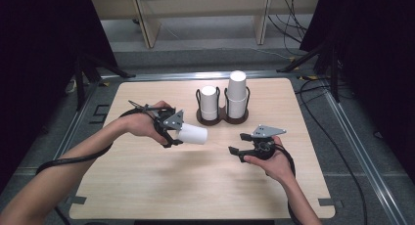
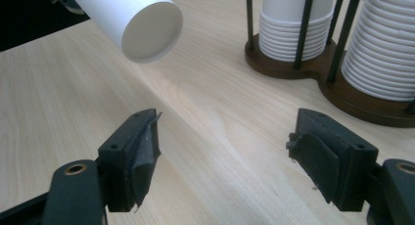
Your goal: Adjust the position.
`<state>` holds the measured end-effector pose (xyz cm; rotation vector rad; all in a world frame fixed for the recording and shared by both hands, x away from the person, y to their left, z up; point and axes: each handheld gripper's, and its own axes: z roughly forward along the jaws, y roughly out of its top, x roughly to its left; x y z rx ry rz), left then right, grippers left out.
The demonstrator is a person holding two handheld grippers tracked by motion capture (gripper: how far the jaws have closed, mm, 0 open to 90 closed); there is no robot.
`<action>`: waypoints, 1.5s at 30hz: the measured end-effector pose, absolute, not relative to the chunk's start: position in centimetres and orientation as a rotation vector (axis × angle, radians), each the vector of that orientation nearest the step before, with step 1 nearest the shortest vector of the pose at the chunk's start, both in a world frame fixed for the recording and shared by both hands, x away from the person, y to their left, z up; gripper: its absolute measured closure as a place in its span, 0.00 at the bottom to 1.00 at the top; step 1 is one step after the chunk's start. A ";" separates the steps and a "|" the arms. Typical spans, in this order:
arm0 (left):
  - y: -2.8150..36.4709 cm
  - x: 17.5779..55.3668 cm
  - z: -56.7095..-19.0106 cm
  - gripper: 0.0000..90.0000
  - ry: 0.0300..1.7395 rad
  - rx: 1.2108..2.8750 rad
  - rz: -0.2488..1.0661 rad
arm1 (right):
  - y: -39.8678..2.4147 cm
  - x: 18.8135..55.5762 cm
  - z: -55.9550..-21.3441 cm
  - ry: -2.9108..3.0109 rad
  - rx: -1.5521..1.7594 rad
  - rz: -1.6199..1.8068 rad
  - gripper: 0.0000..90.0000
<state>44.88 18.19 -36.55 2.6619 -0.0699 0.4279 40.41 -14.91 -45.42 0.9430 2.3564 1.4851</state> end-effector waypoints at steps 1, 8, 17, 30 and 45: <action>18.1 44.9 -36.5 0.32 -0.074 2.670 0.424 | -14.9 40.5 -45.4 2.355 0.919 1.478 0.29; 17.8 44.9 -36.2 0.32 -0.106 2.728 0.411 | -14.5 40.6 -45.3 2.391 0.881 1.451 0.29; 17.7 44.8 -36.3 0.32 -0.126 2.782 0.390 | -13.8 40.8 -45.4 2.417 0.830 1.431 0.29; 17.2 44.7 -36.5 0.32 -0.117 2.846 0.352 | -12.9 40.8 -45.1 2.457 0.779 1.400 0.28; 16.6 44.7 -36.7 0.32 -0.136 2.923 0.323 | -11.6 41.0 -44.6 2.495 0.693 1.374 0.28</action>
